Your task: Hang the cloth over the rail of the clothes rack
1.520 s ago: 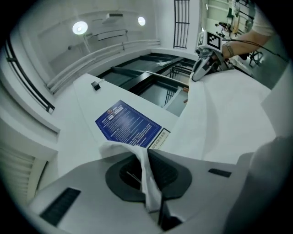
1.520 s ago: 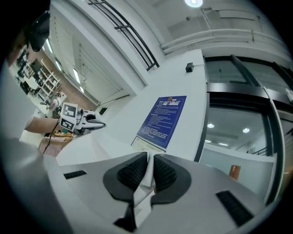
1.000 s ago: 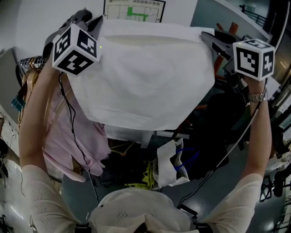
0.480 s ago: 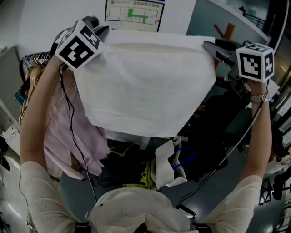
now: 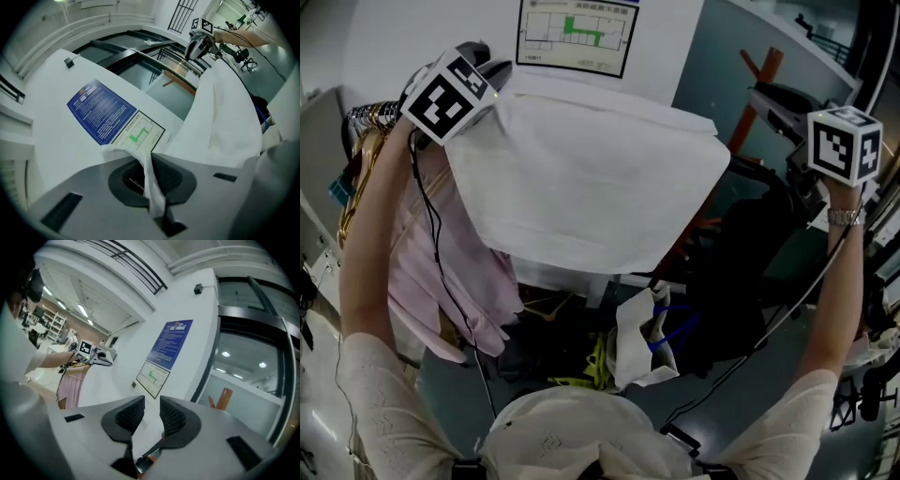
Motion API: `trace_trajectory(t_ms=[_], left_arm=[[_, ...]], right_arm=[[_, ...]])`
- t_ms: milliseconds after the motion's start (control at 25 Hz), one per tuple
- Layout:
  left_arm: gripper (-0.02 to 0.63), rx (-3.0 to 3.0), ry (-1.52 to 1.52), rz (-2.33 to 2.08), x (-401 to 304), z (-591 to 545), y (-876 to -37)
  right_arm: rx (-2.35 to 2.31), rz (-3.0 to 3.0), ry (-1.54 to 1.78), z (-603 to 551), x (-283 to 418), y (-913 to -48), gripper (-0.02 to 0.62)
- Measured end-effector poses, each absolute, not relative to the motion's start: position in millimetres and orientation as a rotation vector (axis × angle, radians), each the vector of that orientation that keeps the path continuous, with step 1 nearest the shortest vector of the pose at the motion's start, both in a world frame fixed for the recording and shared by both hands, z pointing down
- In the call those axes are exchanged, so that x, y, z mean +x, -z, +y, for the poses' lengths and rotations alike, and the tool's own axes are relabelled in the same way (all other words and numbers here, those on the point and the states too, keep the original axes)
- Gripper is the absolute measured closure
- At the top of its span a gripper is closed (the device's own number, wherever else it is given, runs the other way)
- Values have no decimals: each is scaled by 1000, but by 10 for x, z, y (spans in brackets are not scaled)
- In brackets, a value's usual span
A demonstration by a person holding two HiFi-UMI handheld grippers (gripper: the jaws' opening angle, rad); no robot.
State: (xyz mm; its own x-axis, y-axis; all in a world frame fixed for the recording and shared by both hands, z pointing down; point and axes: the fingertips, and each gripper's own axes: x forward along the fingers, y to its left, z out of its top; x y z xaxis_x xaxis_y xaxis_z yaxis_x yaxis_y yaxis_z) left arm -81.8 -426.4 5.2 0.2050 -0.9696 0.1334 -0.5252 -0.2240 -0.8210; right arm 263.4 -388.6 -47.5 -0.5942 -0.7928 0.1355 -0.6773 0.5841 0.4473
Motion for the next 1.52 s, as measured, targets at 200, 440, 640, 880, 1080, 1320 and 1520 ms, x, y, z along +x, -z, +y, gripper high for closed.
trace_trajectory(t_ms=[200,440,640,880,1080,1320,1520], left_arm=[[588,-1840,816,1390,-779,-4204,16],[588,-1876,779,1342,-774,-4170,0],[588,-1947,709,1253,-742,-4084,122],[588,-2058,595,1176,-761,-3995,367],[588,-2096,565,1131,-816,-3969,374],[588,-2081,593,1100,-773,-3986,322],[588,-1978,721,1100,-810,-4002,252]], right_arm=[[984,-2579,761,-3482,1741,603,491],[768,-2642,998,-3291,416,614,491],[705,-2594,1055,-3544,-397,625,491],[628,-2525,956,-3863,-763,481,491],[582,-2474,899,-4105,-853,270,491],[515,-2504,885,-4143,-895,192,554],[547,-2522,790,-4217,-896,156,571]])
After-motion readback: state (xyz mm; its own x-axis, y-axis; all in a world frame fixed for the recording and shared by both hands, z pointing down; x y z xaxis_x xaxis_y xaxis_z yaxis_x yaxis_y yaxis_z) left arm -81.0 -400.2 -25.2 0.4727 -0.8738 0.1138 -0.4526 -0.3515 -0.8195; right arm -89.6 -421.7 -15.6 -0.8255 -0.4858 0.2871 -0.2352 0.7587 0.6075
